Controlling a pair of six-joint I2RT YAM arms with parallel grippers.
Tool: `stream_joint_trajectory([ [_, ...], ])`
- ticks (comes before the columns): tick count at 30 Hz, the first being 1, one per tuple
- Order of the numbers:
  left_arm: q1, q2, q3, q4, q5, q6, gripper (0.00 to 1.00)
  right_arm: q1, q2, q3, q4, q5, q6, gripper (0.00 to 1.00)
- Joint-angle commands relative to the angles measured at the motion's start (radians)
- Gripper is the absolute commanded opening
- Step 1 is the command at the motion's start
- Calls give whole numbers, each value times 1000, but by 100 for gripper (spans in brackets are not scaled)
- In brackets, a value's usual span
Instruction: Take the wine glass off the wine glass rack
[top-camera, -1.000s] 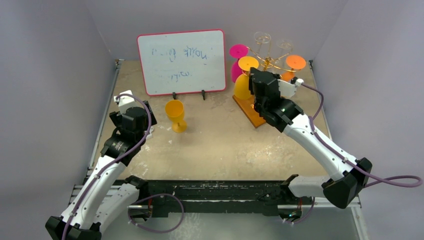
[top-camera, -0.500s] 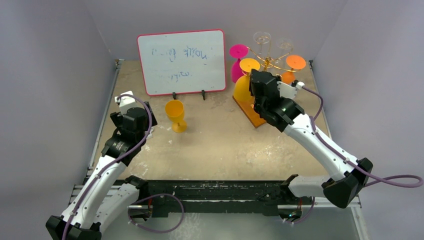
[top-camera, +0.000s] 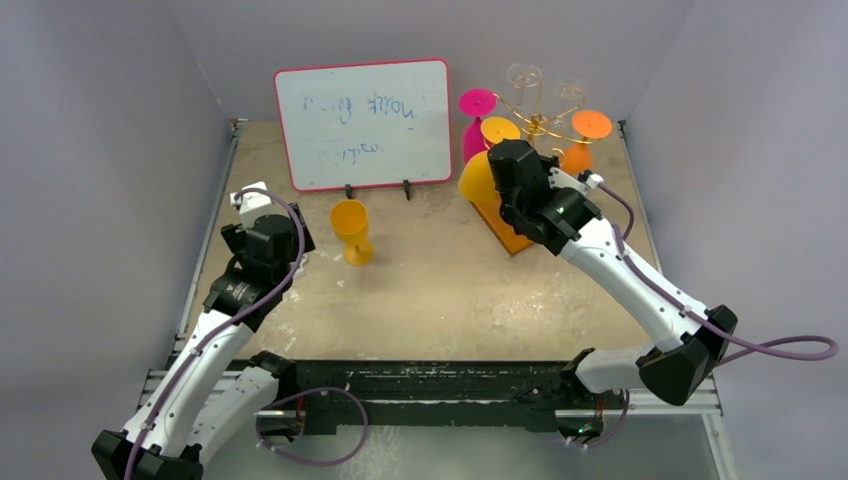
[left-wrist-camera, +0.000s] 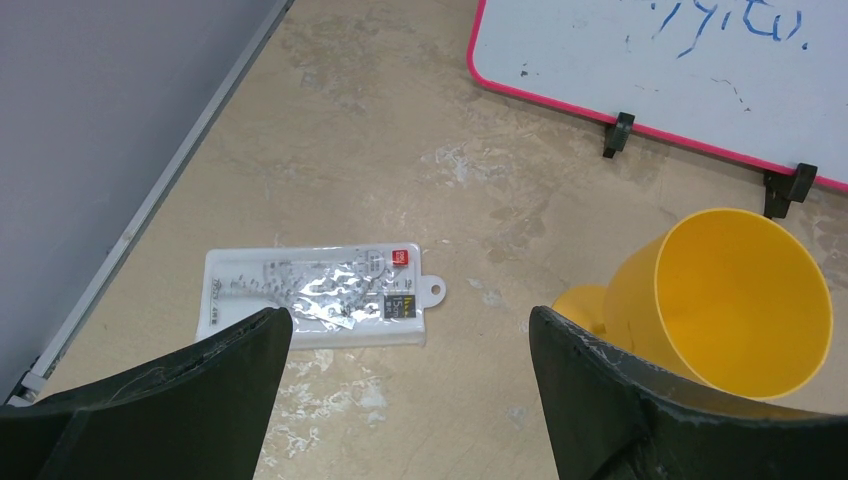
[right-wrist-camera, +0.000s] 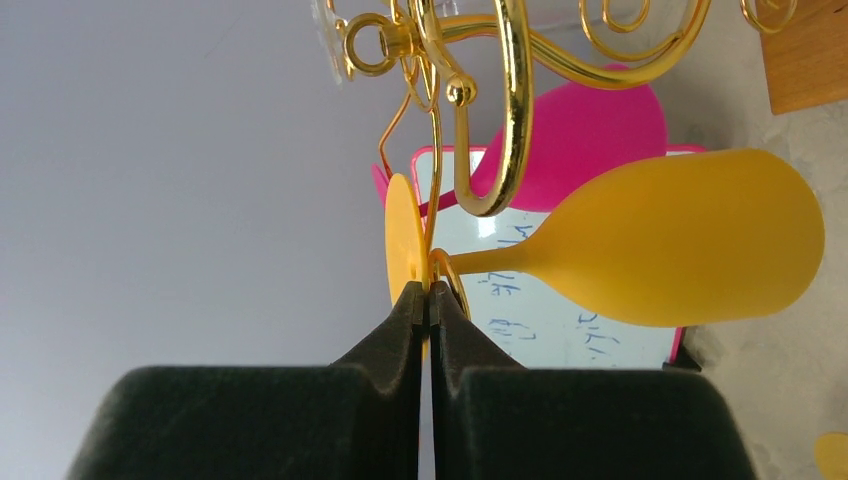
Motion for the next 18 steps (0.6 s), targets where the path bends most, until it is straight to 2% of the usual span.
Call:
stream_joint_trajectory([
  [1, -3, -5, 1, 47, 6, 19, 88, 20, -16, 39, -53, 105, 101, 0],
  [18, -4, -6, 1, 45, 0, 20, 88, 25, -47, 65, -154, 157, 132, 0],
])
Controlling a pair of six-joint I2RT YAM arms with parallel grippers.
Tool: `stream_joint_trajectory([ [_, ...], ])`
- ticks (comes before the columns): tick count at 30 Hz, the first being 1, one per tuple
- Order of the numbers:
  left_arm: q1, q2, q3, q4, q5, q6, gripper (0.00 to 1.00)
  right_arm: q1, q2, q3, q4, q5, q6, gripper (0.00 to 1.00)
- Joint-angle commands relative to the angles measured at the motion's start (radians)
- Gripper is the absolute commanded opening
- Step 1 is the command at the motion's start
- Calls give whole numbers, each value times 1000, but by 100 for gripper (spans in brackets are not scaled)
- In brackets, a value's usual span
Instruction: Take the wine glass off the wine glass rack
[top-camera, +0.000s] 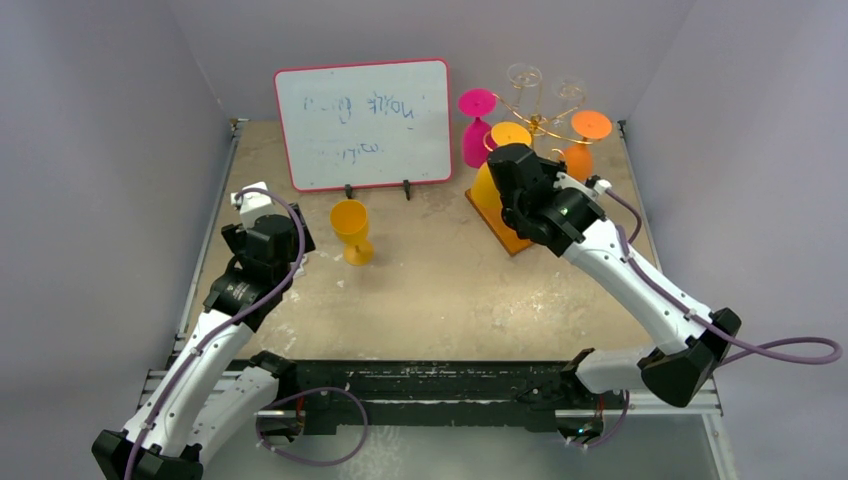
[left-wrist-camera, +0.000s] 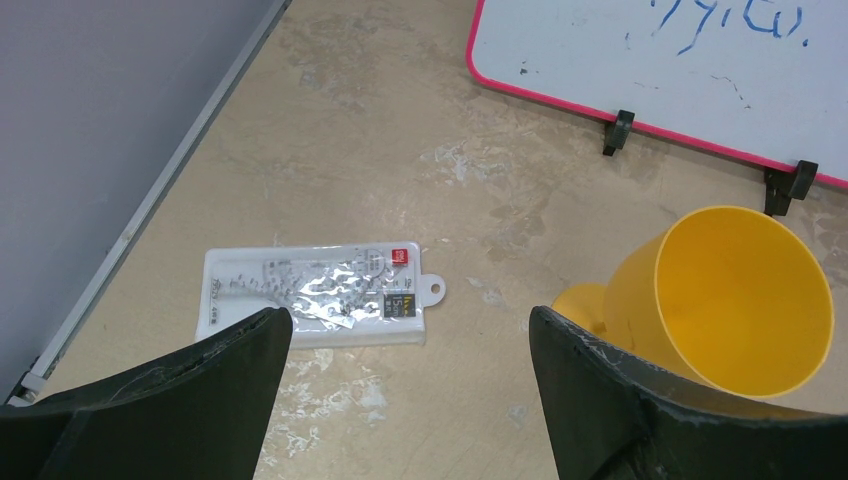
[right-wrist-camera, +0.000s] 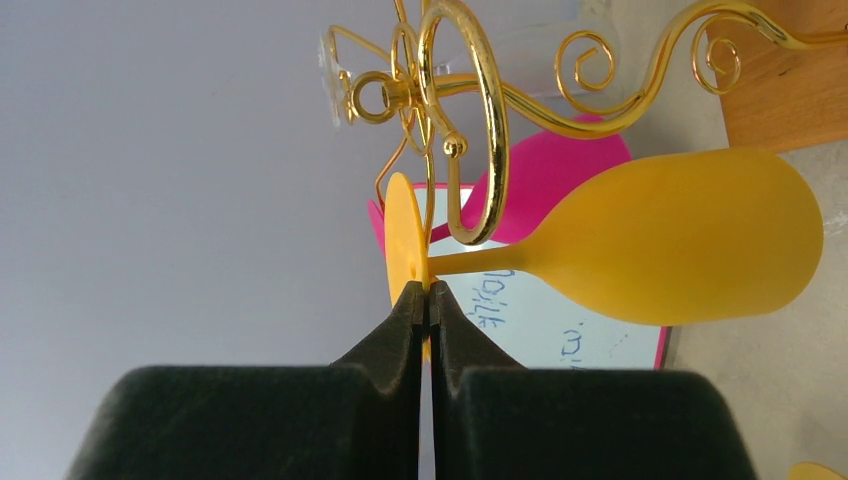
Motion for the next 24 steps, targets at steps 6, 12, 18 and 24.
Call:
stream_joint_trajectory([
  [6, -3, -5, 2, 44, 1, 18, 88, 4, -70, 9, 10, 55, 58, 0],
  [12, -3, -6, 3, 46, 0, 19, 88, 6, -110, -17, 58, 40, -11, 0],
  [18, -4, -6, 4, 45, 3, 19, 88, 8, -144, -51, 64, 32, -28, 0],
  [24, -5, -4, 4, 43, 3, 19, 88, 9, -160, -83, 107, -11, -84, 0],
])
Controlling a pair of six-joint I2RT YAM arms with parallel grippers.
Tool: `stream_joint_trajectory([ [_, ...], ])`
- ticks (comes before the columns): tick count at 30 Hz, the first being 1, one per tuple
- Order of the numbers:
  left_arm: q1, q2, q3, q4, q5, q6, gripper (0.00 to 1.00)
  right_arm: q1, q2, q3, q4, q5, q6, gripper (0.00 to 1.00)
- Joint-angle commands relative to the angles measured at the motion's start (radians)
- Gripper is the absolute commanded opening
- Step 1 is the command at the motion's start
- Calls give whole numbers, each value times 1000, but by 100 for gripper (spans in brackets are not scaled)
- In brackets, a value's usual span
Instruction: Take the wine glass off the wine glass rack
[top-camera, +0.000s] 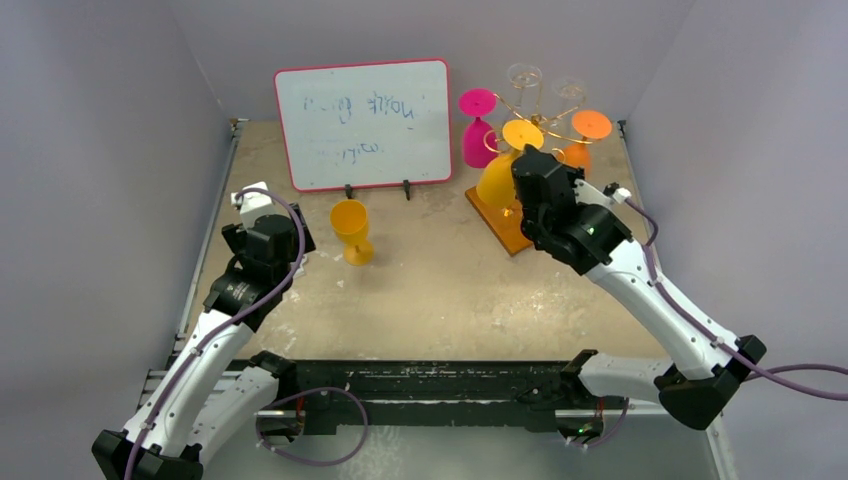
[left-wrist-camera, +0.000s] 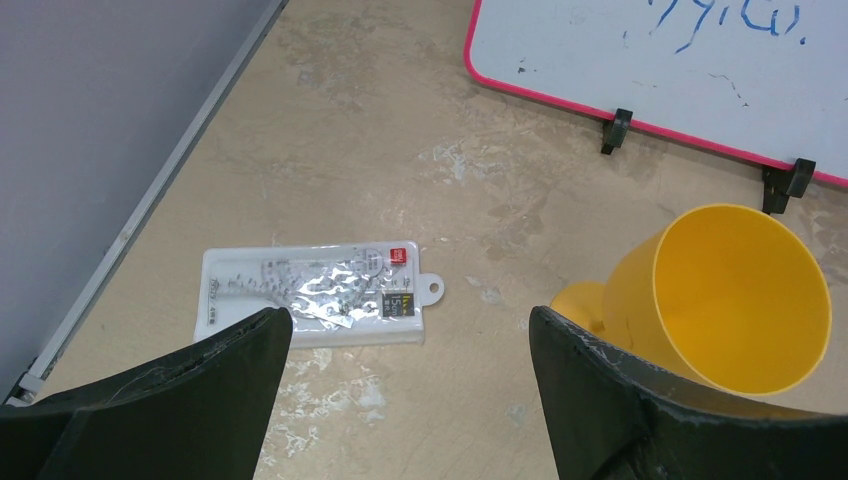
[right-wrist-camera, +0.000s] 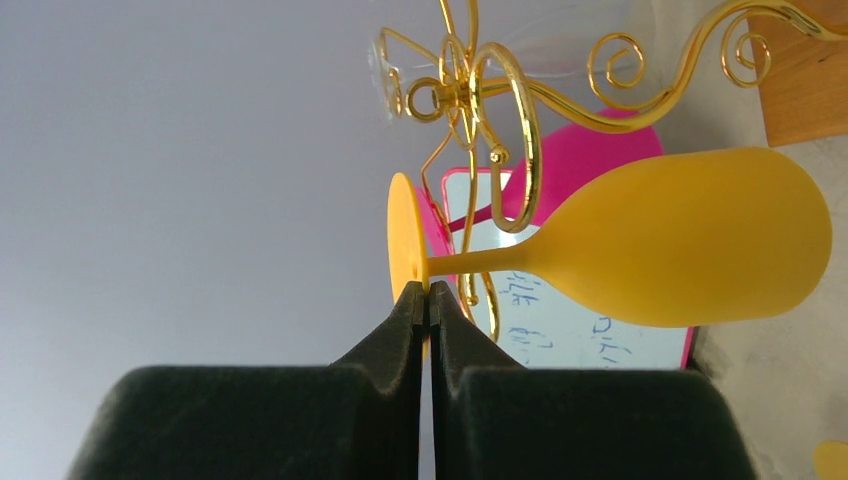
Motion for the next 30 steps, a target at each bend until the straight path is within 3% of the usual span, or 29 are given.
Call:
stream_joint_trajectory([
  [1, -4, -4, 4, 44, -2, 20, 88, 7, -34, -38, 110, -14, -102, 0],
  [7, -4, -3, 6, 41, -3, 18, 88, 17, -123, -145, 219, -62, -227, 0],
  [12, -3, 5, 10, 39, 7, 17, 88, 17, -221, -252, 397, -122, -442, 0],
  [18, -4, -2, 13, 32, -8, 14, 88, 17, -321, -323, 327, -226, -544, 0],
  [24, -4, 12, 23, 21, 0, 8, 88, 17, -420, -445, 504, -365, -761, 0],
  [30, -4, 38, 59, -36, 26, -6, 89, 17, -459, -502, 504, -564, -960, 0],
])
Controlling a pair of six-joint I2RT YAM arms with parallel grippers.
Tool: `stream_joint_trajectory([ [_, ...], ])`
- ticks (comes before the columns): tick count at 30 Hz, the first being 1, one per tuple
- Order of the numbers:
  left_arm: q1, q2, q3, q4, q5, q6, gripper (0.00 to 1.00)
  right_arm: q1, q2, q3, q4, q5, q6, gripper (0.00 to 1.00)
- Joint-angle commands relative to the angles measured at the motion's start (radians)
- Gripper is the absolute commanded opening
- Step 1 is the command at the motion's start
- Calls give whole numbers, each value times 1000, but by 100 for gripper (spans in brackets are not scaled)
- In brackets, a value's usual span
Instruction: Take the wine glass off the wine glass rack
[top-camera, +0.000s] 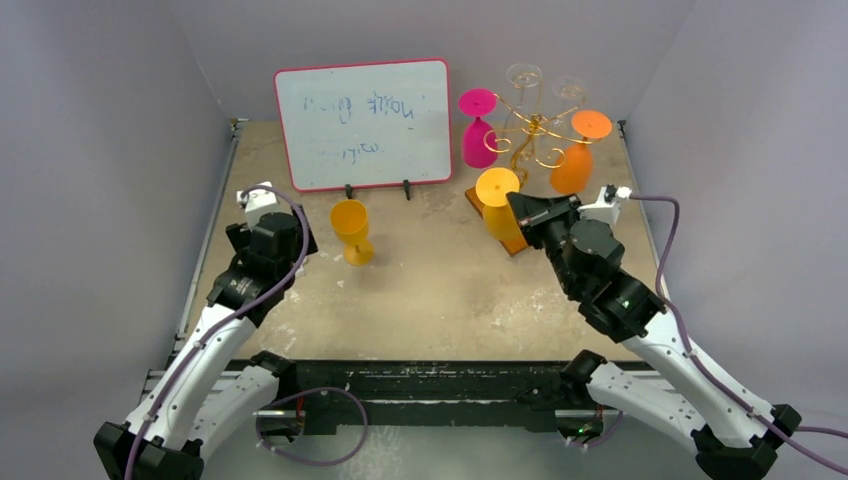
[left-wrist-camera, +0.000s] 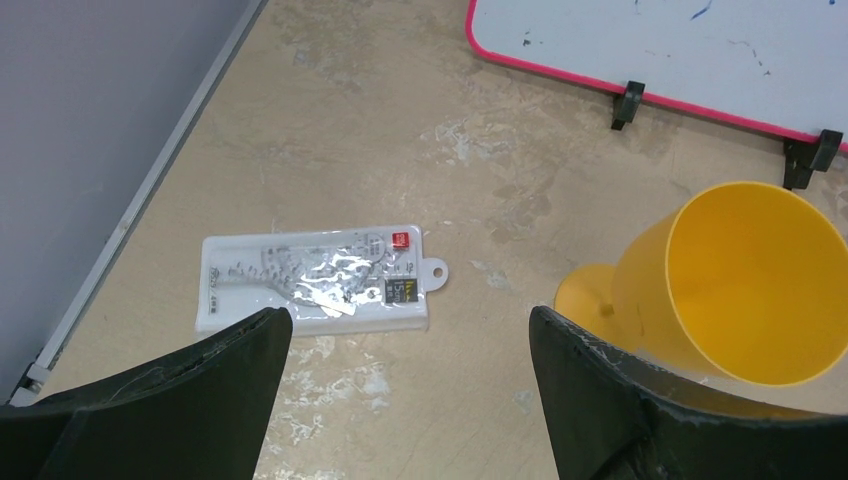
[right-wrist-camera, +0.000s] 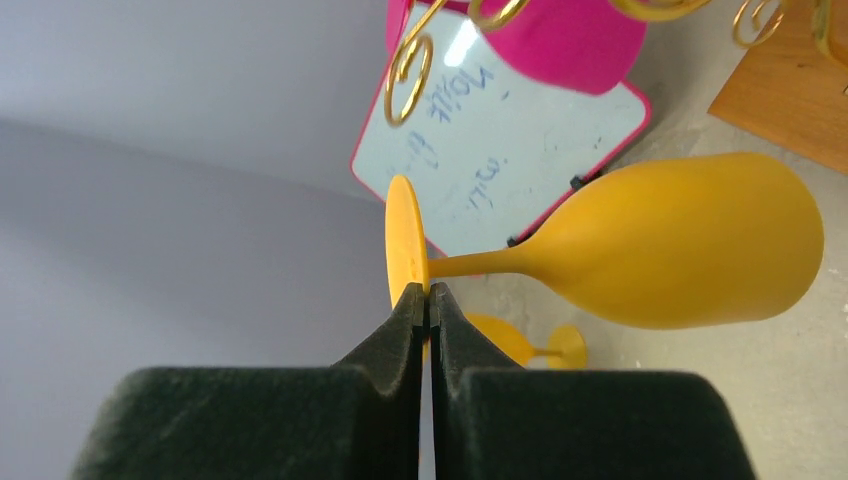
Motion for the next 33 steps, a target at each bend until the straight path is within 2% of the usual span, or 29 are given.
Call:
stream_joint_trajectory([
  [1, -4, 14, 66, -37, 25, -23, 89, 4, -44, -51, 93, -181, -217, 0],
  [3, -4, 11, 91, -54, 93, -47, 89, 4, -73, -97, 114, -232, -239, 0],
  [11, -4, 17, 206, -60, 491, -128, 89, 4, -127, -347, 390, -467, -307, 0],
  [17, -4, 66, 217, 62, 918, -168, 89, 4, -46, -433, 630, -620, -357, 0],
  [21, -11, 94, 171, 223, 1122, -257, 86, 4, 4, -463, 748, -720, -393, 0],
  [24, -35, 110, 140, 292, 1181, -298, 84, 4, 24, -479, 794, -775, -396, 0],
  [28, -113, 152, 130, 299, 1175, -284, 82, 4, 29, -500, 844, -804, -398, 0],
  [33, -233, 215, 135, 333, 1132, -289, 73, 4, 53, -502, 891, -875, -406, 0],
])
